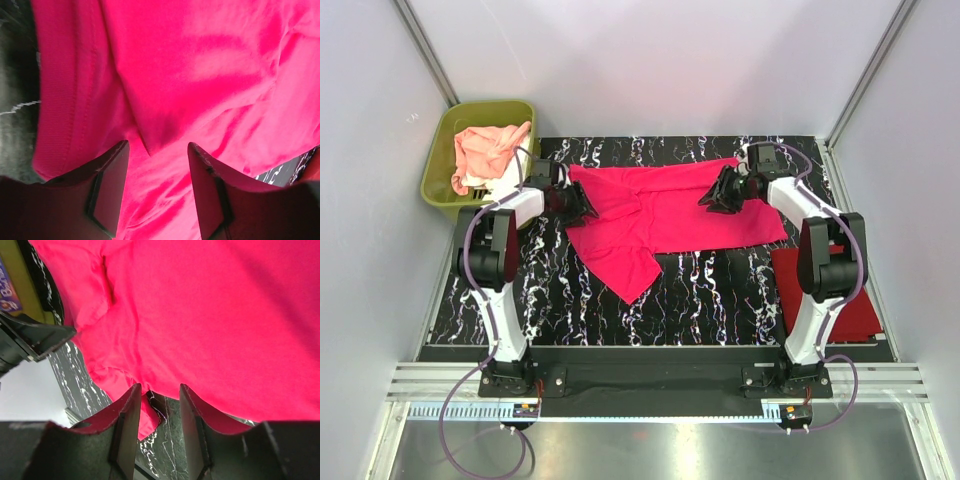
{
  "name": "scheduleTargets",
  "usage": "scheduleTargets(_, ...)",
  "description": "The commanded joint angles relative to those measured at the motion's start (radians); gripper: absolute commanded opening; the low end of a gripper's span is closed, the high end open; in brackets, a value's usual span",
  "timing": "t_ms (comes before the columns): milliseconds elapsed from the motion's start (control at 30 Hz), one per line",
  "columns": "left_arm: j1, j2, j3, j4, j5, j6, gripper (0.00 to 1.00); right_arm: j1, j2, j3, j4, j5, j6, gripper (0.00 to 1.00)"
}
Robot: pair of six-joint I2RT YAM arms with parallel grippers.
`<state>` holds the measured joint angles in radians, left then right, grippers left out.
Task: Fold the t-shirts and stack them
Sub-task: Fold the tshirt
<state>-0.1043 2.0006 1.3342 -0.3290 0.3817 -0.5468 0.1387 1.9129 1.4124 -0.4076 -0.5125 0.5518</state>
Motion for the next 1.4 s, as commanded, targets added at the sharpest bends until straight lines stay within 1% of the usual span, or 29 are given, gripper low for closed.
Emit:
scheduleTargets(0,-0.017,0.010,0.039,0.004,0.013,0.015,0.55,-0.033,-0.066,0.003,0.029,0.016,-0.010,0.44)
scheduleTargets(67,-0.020,0.018,0.042,0.007,0.026,0.012,0.52,-0.057,-0.069,0.005,0.029,0.019,-0.007,0.44)
scheduleTargets(100,-0.020,0.020,0.043,0.007,0.029,0.008,0.44,-0.063,-0.072,0.005,0.026,0.022,-0.007,0.44)
scheduleTargets(133,-0.020,0.021,0.046,0.004,0.037,0.004,0.34,-0.077,-0.075,0.005,0.018,0.025,-0.007,0.44)
scheduleTargets(200,-0.017,0.027,0.060,-0.004,0.048,-0.005,0.24,-0.091,-0.080,0.000,0.012,0.029,-0.019,0.44)
scheduleTargets(233,-0.017,0.030,0.072,-0.022,0.049,-0.007,0.15,-0.103,-0.081,-0.001,0.000,0.034,-0.032,0.43)
scheduleTargets(333,-0.012,0.021,0.100,-0.051,0.049,-0.018,0.00,-0.120,-0.083,-0.001,-0.032,0.066,-0.061,0.44)
scheduleTargets(433,-0.008,0.007,0.132,-0.088,0.054,-0.028,0.00,-0.133,-0.083,-0.004,-0.048,0.084,-0.081,0.44)
scheduleTargets(533,-0.003,-0.005,0.152,-0.131,0.066,-0.048,0.00,-0.134,-0.077,0.010,-0.083,0.146,-0.113,0.44)
scheduleTargets(567,-0.002,-0.014,0.149,-0.134,0.069,-0.060,0.00,-0.133,-0.074,0.016,-0.095,0.196,-0.121,0.45)
scheduleTargets(633,0.002,-0.028,0.128,-0.140,0.069,-0.073,0.00,-0.133,-0.055,0.039,-0.106,0.242,-0.134,0.46)
scheduleTargets(667,0.003,-0.042,0.117,-0.140,0.068,-0.080,0.00,-0.133,-0.051,0.045,-0.105,0.297,-0.136,0.48)
scheduleTargets(700,0.003,-0.046,0.108,-0.142,0.059,-0.082,0.00,-0.160,-0.034,0.051,-0.102,0.324,-0.133,0.49)
scheduleTargets(767,0.003,-0.045,0.097,-0.154,0.039,-0.079,0.00,-0.165,-0.015,0.085,-0.112,0.364,-0.122,0.51)
scheduleTargets(800,0.003,-0.043,0.100,-0.166,0.031,-0.076,0.04,-0.169,0.003,0.097,-0.117,0.365,-0.119,0.51)
scheduleTargets(867,0.005,-0.040,0.108,-0.199,0.016,-0.067,0.33,-0.179,0.017,0.134,-0.148,0.377,-0.130,0.51)
scheduleTargets(933,0.003,-0.074,0.106,-0.217,-0.013,-0.055,0.56,-0.185,0.037,0.173,-0.218,0.411,-0.171,0.52)
scheduleTargets(967,-0.001,-0.089,0.109,-0.228,-0.035,-0.033,0.59,-0.185,0.038,0.180,-0.240,0.454,-0.188,0.52)
scheduleTargets(1000,-0.005,-0.123,0.120,-0.264,-0.088,-0.003,0.63,-0.185,0.037,0.181,-0.267,0.491,-0.220,0.52)
scheduleTargets(1067,-0.011,-0.161,0.120,-0.300,-0.138,0.027,0.63,-0.185,0.029,0.169,-0.280,0.508,-0.242,0.52)
scheduleTargets(1100,-0.014,-0.183,0.112,-0.314,-0.186,0.037,0.63,-0.185,0.025,0.154,-0.284,0.535,-0.248,0.52)
scheduleTargets(1167,-0.020,-0.232,0.059,-0.297,-0.205,0.054,0.61,-0.185,0.031,0.139,-0.286,0.563,-0.263,0.52)
scheduleTargets(1233,-0.020,-0.221,0.030,-0.253,-0.170,0.048,0.56,-0.185,0.037,0.126,-0.281,0.584,-0.265,0.52)
scheduleTargets(1267,-0.023,-0.203,0.025,-0.240,-0.149,0.036,0.47,-0.185,0.043,0.125,-0.278,0.591,-0.263,0.52)
scheduleTargets(1300,-0.028,-0.165,0.023,-0.217,-0.124,0.030,0.45,-0.186,0.046,0.125,-0.272,0.594,-0.263,0.52)
scheduleTargets(1367,-0.038,-0.129,0.016,-0.183,-0.121,-0.002,0.42,-0.186,0.057,0.126,-0.264,0.603,-0.262,0.50)
